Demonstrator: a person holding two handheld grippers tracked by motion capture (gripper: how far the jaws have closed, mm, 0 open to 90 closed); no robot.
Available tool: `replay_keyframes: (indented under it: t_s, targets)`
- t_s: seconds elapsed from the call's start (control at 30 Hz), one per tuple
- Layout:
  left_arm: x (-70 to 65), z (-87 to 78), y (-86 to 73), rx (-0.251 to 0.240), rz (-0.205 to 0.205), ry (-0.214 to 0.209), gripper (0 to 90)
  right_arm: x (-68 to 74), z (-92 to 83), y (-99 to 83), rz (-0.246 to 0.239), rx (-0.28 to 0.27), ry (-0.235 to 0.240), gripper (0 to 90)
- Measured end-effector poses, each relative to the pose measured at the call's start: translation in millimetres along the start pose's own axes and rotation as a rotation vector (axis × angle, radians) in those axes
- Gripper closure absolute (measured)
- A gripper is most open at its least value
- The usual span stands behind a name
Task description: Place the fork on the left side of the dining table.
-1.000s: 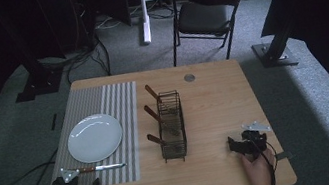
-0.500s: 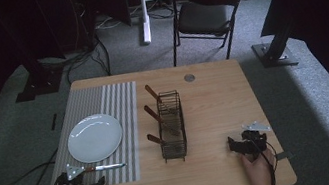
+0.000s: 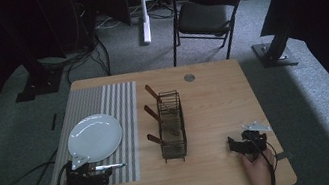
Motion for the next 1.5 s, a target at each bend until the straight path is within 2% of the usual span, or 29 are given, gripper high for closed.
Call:
replay_keyframes:
  t_s: [0.07,0.17,0.27,0.3,0.43,0.6,0.63,0.67,0.9,0.93,0.97,1.03,1.2,1.43,1.5]
  targets:
    - [-2.8,-0.3,4.4,-0.004,0.009,-0.004,2.4,-0.2,0.0,0.0,-0.002,0.0,0.0,11.9]
    - [-6.8,0.0,12.2,-0.021,0.016,-0.031,2.4,-0.1,0.0,0.0,-0.001,0.0,0.0,12.0]
    - [-10.0,-0.4,21.8,-0.046,-0.002,-0.073,2.4,-0.1,0.1,0.0,-0.001,-0.001,0.0,12.0]
    - [-11.5,-0.5,25.6,-0.053,0.003,-0.086,2.4,-0.1,0.1,0.0,-0.002,-0.002,0.0,12.0]
    - [-17.5,-1.0,40.6,-0.065,0.04,-0.095,2.4,-0.1,0.1,0.0,-0.002,-0.002,0.0,12.0]
    - [-27.1,-1.3,60.7,-0.083,0.062,-0.134,2.4,-0.2,0.2,0.0,-0.002,-0.002,0.0,11.9]
    - [-29.8,-1.3,69.1,-0.084,0.076,-0.136,2.4,-0.2,0.1,0.0,-0.002,-0.002,0.0,12.0]
    - [-29.8,-1.3,69.1,-0.084,0.076,-0.136,2.4,-0.2,0.1,0.0,-0.002,-0.002,0.0,12.0]
    - [-42.1,-3.0,98.2,-0.095,0.112,-0.175,2.5,-0.2,0.1,0.0,-0.002,-0.002,0.0,11.9]
    - [-42.1,-3.0,98.2,-0.095,0.112,-0.175,2.5,-0.2,0.1,0.0,-0.002,-0.002,0.0,11.9]
    - [-45.4,-3.2,107.8,-0.101,0.13,-0.175,2.5,-0.1,0.1,0.0,-0.002,-0.001,0.0,12.0]
    - [-48.0,-4.2,117.1,-0.113,0.147,-0.18,3.9,-0.1,0.1,0.0,-0.002,-0.002,0.0,12.0]
    - [-56.3,-4.0,137.0,-0.123,0.158,-0.198,4.0,-0.1,0.1,0.0,-0.002,-0.002,0.0,12.0]
    - [-72.8,5.3,159.8,-0.107,0.185,-0.223,4.0,-0.3,0.2,0.2,-0.003,-0.004,0.0,12.0]
    - [-78.3,8.6,164.8,-0.107,0.182,-0.248,3.9,-0.3,0.1,0.1,-0.003,-0.003,0.0,12.0]
Point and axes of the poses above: each handheld gripper's, and its own axes: z roughly forward along the jaws, y roughly out of its top, x roughly to its left, the point moved 10 cm from there along z, roughly forward along the jaws, and after that the axes turned 13 degrees about -y, right-handed, at the moved point
